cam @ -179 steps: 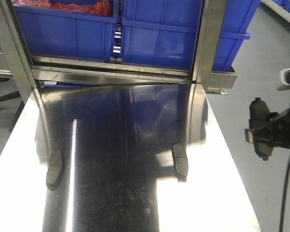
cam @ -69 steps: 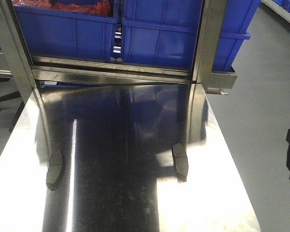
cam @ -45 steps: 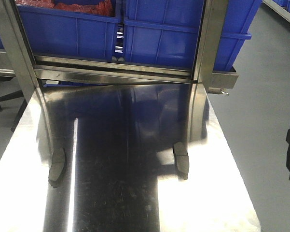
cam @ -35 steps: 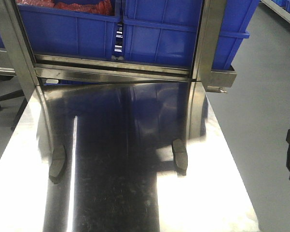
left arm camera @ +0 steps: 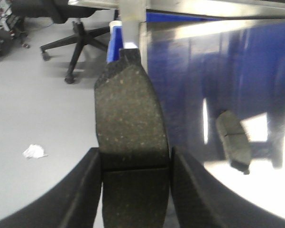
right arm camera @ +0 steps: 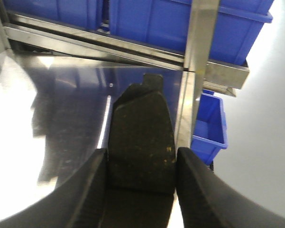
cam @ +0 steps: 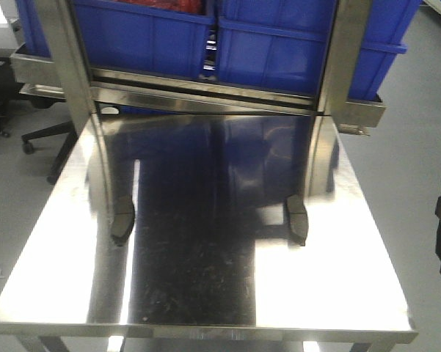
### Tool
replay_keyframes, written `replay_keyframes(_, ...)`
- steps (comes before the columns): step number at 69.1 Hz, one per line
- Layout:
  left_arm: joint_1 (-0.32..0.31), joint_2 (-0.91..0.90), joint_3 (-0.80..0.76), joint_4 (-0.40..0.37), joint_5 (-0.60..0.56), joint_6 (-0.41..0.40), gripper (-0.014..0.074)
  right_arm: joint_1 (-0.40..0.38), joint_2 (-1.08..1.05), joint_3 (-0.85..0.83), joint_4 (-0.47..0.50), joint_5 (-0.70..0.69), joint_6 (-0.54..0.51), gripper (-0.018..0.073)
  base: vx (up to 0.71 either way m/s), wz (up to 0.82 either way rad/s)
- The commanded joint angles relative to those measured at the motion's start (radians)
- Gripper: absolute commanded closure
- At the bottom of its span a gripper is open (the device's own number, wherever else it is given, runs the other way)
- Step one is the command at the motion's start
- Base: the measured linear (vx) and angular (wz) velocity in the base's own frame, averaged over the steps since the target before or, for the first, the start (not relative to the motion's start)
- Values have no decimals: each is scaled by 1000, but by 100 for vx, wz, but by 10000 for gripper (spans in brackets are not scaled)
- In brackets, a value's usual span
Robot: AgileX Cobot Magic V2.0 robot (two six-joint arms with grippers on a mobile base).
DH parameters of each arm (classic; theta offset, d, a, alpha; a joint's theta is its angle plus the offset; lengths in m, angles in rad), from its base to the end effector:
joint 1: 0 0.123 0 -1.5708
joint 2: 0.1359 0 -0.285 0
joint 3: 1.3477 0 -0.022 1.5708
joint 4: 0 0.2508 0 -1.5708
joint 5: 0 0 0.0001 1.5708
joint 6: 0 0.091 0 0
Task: Move and align brake pads A on conveyor
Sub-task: 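Hold both brake pads and back the base away from the table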
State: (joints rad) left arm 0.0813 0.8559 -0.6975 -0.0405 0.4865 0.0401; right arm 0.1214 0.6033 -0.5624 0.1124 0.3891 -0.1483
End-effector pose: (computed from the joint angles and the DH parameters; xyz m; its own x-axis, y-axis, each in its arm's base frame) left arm 0.1725 0.0123 0.3174 -0.5275 -0.0387 -0.8487 -0.0629 0.9980 -0.0064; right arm 0.1232 0.0189 0.3181 -0.3241 -0.0841 -0.9423 -0.1753 0.9841 -0.0275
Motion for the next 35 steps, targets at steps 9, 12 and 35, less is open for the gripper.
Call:
replay_keyframes(9, -3, -13, -27, -9, -83, 0, 482, -2, -1, -31, 0, -89, -10, 376, -6, 26)
replay_keyframes(12, -3, -13, -27, -9, -83, 0, 482, -2, -1, -31, 0, -89, -10, 376, -6, 28)
replay_keyframes(35, -3, -13, -27, -9, -83, 0, 482, -2, -1, -31, 0, -89, -10, 375, -6, 46)
